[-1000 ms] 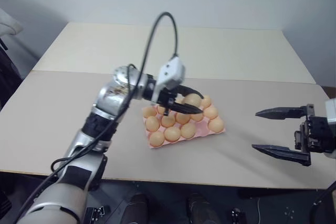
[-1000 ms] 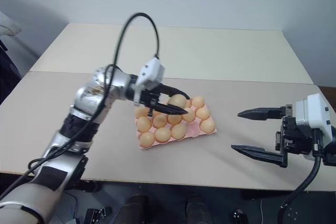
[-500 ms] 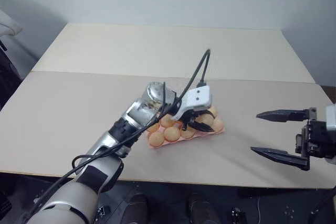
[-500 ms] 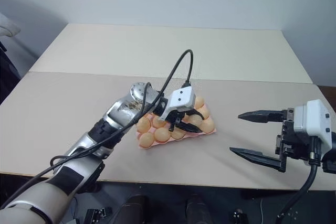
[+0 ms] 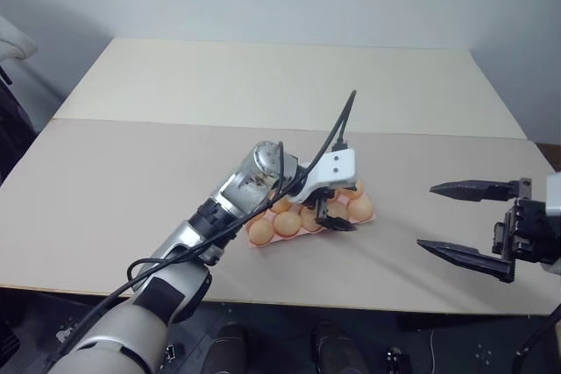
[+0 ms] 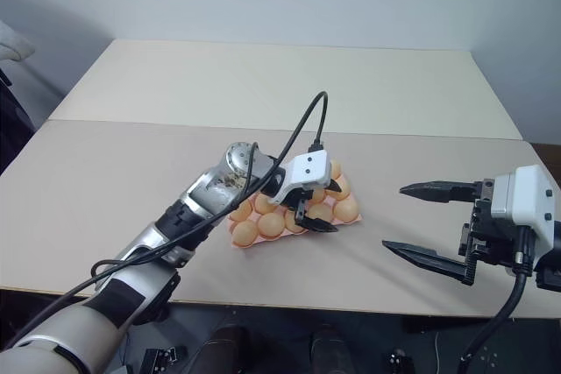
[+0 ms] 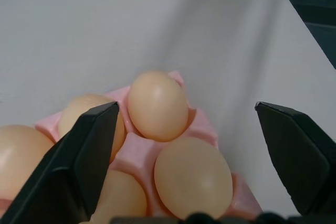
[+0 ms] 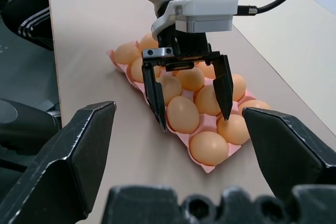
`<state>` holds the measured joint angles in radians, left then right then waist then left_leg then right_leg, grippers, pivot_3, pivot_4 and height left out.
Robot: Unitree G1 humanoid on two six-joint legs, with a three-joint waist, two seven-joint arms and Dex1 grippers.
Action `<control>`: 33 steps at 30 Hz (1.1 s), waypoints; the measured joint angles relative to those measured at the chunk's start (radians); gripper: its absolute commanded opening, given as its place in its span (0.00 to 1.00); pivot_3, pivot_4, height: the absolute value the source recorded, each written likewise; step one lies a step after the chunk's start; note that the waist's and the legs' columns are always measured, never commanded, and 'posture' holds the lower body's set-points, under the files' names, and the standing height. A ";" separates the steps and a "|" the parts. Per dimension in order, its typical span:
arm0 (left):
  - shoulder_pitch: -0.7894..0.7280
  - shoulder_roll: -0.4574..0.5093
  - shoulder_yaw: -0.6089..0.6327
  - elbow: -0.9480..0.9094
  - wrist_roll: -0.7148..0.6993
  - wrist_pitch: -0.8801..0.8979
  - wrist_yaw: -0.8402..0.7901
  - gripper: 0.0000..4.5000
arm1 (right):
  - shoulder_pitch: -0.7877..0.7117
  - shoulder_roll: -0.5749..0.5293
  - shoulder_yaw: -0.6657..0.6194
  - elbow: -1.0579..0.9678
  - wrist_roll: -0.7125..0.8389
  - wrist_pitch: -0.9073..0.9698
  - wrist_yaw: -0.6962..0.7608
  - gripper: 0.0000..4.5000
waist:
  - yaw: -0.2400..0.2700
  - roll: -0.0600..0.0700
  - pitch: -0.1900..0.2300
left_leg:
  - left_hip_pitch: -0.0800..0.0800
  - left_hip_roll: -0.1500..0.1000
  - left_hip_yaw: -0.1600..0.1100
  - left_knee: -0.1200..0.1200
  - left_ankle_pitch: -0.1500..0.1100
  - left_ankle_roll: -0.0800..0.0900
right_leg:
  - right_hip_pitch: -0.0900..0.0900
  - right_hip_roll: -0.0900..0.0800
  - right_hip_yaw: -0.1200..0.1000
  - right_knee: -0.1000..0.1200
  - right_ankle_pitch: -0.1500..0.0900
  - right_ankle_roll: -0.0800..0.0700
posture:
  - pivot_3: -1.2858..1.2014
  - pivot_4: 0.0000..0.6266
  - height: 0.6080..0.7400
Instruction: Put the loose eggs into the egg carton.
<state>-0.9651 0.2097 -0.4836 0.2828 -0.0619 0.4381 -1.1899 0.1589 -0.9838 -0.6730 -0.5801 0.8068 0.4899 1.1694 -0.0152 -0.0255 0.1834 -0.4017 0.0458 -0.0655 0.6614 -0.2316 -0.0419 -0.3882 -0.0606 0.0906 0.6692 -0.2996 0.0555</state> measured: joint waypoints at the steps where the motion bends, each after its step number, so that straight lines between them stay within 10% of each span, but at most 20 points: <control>1: 0.000 0.005 0.017 -0.013 -0.014 0.015 0.000 1.00 | -0.001 0.000 0.000 0.000 0.000 0.000 -0.002 1.00 | 0.000 0.000 0.000 | 0.000 0.000 0.000 0.000 0.000 0.000 | 0.000 0.000 0.000 0.000 0.000 0.000 | 0.52 0.24 1.00; 10: -0.002 0.259 0.304 -0.233 -0.189 0.156 -0.020 1.00 | -0.085 -0.002 0.079 0.044 -0.007 -0.011 0.017 1.00 | -0.021 0.001 -0.001 | 0.003 0.001 0.000 -0.001 0.000 0.000 | 0.000 0.000 0.001 0.001 0.000 0.000 | 0.52 0.24 1.00; 17: 0.365 0.551 0.548 -0.411 -0.295 0.149 -0.065 1.00 | -0.266 -0.003 0.239 0.173 -0.084 -0.062 0.023 1.00 | -0.030 0.002 0.000 | 0.003 0.002 0.001 -0.001 0.000 0.000 | 0.000 0.001 0.000 0.002 0.000 0.000 | 0.52 0.24 1.00; 33: 1.022 0.627 1.083 -0.618 -0.497 0.012 -0.085 1.00 | -0.323 0.066 0.353 0.195 -0.167 -0.041 -0.139 1.00 | -0.005 0.001 0.000 | 0.002 0.003 0.002 -0.002 0.000 0.000 | 0.000 0.000 -0.001 0.000 0.000 -0.001 | 0.52 0.24 1.00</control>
<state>0.0568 0.8370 0.5998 -0.3352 -0.5586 0.4503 -1.2753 -0.1645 -0.9178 -0.3198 -0.3854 0.6401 0.4487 1.0301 -0.0198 -0.0244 0.1835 -0.3996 0.0488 -0.0639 0.6599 -0.2318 -0.0422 -0.3884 -0.0606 0.0900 0.6696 -0.2997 0.0549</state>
